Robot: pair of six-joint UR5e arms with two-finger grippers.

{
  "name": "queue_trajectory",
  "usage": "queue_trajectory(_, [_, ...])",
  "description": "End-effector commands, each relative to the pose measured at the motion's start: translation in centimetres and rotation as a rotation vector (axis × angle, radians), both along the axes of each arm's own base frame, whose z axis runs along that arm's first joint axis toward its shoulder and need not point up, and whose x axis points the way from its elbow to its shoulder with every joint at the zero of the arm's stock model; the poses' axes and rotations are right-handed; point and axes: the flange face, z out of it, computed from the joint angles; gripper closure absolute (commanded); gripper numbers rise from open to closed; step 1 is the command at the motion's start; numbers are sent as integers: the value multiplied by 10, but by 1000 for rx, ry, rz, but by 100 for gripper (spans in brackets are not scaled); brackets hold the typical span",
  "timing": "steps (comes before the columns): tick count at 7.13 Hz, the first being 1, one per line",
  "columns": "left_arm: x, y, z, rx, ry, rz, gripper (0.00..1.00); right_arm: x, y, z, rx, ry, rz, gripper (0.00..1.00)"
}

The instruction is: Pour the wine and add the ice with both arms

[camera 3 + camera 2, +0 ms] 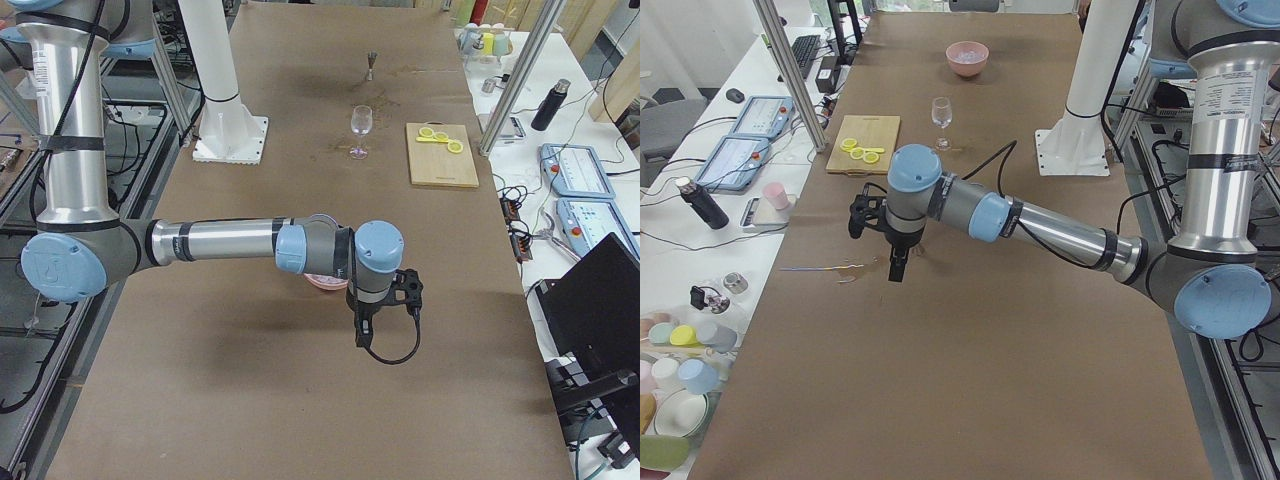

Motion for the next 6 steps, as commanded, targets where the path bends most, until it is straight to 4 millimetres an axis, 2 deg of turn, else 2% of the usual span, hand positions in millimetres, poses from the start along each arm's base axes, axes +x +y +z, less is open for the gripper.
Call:
queue_trajectory(1, [42,25,-59,-21,47,-121,1,-1,1,0,0,-4,-1,0])
queue_trajectory(3, [83,59,-43,34,68,-239,1,0,1,0,0,-4,1,0])
queue_trajectory(6, [168,80,-54,13,51,-339,2,0,2,1,6,-4,-7,0])
